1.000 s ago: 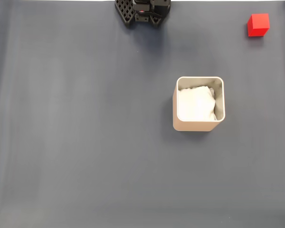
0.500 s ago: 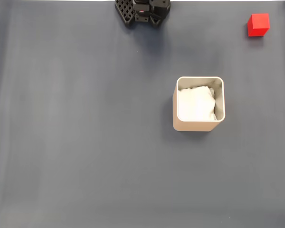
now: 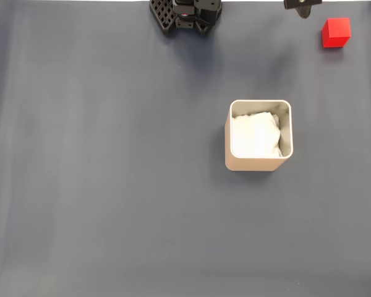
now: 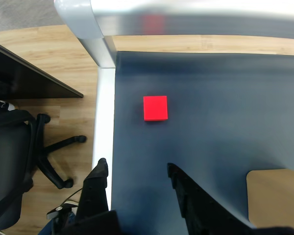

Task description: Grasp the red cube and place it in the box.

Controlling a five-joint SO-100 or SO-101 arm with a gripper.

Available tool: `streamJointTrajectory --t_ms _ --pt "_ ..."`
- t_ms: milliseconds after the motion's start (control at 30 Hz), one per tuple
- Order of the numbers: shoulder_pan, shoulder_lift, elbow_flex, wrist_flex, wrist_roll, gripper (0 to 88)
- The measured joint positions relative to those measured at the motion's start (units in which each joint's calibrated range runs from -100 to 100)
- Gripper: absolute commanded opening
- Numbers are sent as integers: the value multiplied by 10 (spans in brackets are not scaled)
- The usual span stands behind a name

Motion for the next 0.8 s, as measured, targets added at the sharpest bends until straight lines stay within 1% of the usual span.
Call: streamJointTrajectory --t_ms 300,533,800 --pt "-8 25 9 -41 17 332" --pt "53 40 6 -54 40 336" --pt "78 40 6 -54 42 337"
